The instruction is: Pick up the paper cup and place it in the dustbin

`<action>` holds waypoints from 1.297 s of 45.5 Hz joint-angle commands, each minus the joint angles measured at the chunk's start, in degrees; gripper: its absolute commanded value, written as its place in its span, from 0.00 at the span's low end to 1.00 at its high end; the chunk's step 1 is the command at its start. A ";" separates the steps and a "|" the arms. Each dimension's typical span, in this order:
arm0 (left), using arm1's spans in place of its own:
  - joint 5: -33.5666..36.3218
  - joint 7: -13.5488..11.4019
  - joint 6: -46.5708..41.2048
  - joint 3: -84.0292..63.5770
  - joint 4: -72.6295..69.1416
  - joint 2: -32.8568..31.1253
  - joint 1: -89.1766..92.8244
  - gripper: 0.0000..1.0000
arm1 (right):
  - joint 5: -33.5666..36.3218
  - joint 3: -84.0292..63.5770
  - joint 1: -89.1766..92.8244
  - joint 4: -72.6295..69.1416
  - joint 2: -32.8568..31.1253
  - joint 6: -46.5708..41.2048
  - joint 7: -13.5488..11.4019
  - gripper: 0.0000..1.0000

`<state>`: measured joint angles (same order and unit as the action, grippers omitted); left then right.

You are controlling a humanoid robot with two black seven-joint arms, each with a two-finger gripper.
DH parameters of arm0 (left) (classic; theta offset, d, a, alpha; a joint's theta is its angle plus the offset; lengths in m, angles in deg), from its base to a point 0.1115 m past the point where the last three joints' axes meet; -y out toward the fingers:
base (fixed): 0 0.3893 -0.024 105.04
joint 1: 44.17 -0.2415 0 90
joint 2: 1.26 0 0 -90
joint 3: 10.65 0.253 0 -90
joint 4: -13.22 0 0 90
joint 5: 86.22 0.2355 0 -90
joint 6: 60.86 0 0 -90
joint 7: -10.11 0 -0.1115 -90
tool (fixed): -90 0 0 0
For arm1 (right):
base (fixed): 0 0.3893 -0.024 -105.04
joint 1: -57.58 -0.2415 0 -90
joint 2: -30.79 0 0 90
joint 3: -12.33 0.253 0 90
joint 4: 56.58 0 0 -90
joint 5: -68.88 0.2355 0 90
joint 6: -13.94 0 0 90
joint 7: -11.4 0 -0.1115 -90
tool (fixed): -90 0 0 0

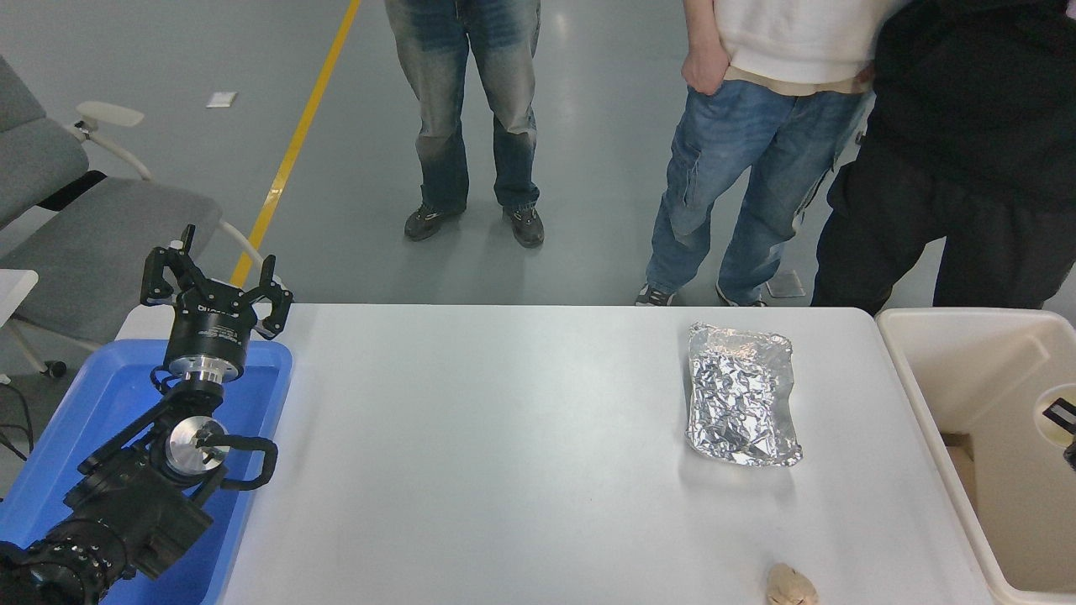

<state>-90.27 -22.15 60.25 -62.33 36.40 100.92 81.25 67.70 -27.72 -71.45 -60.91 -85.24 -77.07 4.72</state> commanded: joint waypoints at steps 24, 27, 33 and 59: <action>0.01 0.00 0.00 0.00 0.02 -0.05 0.00 0.99 | 0.38 0.06 -0.08 -2.42 0.02 7.34 0.35 0.85; 0.01 0.00 0.00 0.00 -0.07 -0.05 0.00 0.99 | 0.30 0.06 -2.27 -7.60 -2.26 7.34 0.27 0.85; 0.01 0.00 0.00 0.00 -0.07 0.04 0.00 0.99 | 0.03 -0.21 -9.39 -20.96 -8.32 7.34 0.00 0.85; 0.01 0.00 0.00 0.00 0.02 0.04 0.00 0.99 | 0.73 -30.87 -55.53 -69.83 -14.40 5.50 0.00 1.00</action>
<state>-90.26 -22.15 60.25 -62.33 36.40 100.96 81.25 68.17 -48.09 -109.13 -112.30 -99.14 -70.78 4.75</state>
